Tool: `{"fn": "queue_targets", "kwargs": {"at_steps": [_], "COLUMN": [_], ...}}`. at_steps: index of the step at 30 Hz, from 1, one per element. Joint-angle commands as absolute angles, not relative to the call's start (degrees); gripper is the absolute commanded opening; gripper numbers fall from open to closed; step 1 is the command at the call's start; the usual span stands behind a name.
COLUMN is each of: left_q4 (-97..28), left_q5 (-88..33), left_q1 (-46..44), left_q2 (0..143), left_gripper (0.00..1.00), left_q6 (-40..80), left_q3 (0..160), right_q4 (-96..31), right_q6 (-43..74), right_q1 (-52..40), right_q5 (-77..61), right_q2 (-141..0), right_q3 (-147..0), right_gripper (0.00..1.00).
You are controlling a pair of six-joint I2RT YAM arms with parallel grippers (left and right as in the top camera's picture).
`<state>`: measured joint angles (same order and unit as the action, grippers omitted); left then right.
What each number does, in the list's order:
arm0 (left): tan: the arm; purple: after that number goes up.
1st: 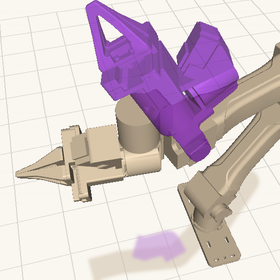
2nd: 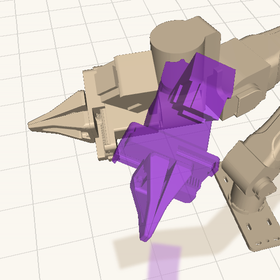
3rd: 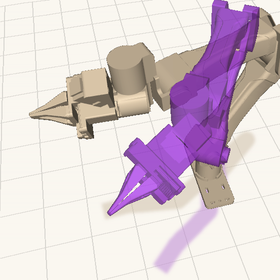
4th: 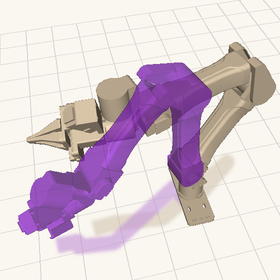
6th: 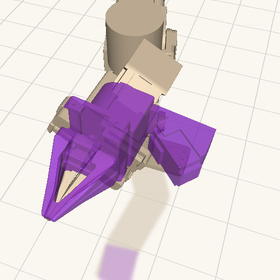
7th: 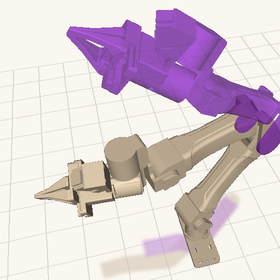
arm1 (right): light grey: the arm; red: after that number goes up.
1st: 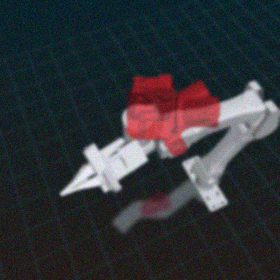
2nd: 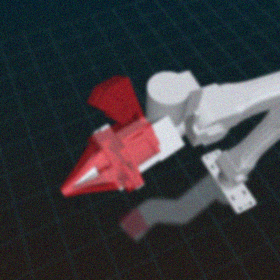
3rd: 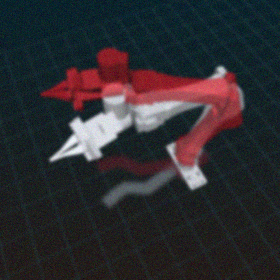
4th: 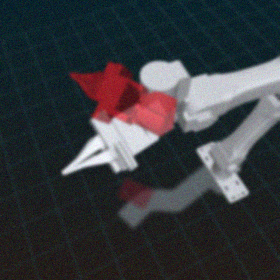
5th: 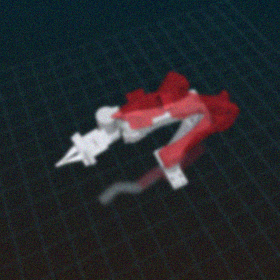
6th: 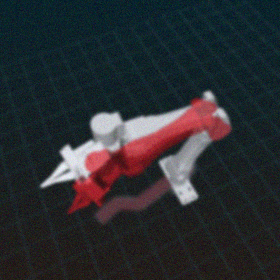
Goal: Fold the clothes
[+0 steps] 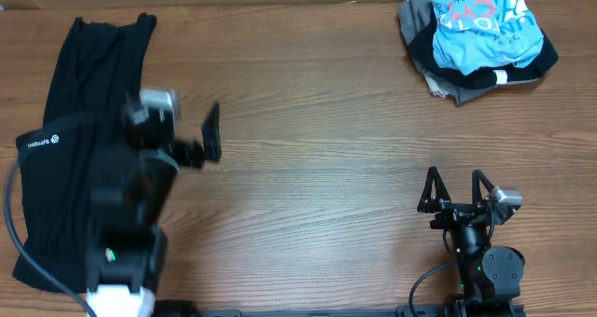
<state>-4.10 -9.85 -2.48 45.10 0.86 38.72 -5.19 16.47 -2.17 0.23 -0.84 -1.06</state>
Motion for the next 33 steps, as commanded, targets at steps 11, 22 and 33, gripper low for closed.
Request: {"fn": "queue_targets", "kwargs": {"at_steps": [11, 22, 33], "left_q4": [11.42, 6.24, -3.86], "left_q5": [-9.63, -6.83, -6.85], "left_q1": [0.84, 2.39, 3.46], "left_q2": [15.33, 3.51, 0.16], "left_gripper": [1.0, 1.0, 1.0], "left_q6": [1.52, 1.91, 2.35], "left_q3": [5.45, 0.27, 0.27], "right_q4": [-4.78, -4.78, -4.78], "right_q6": [16.12, 16.12, 16.12], "right_q1": [-1.85, -1.85, -1.85], "right_q5": [0.38, 0.38, 0.38], "right_q2": [-0.16, -0.16, -0.16], "right_q3": [-0.45, -0.45, -0.45], "right_gripper": [1.0, 1.0, 1.0]}}
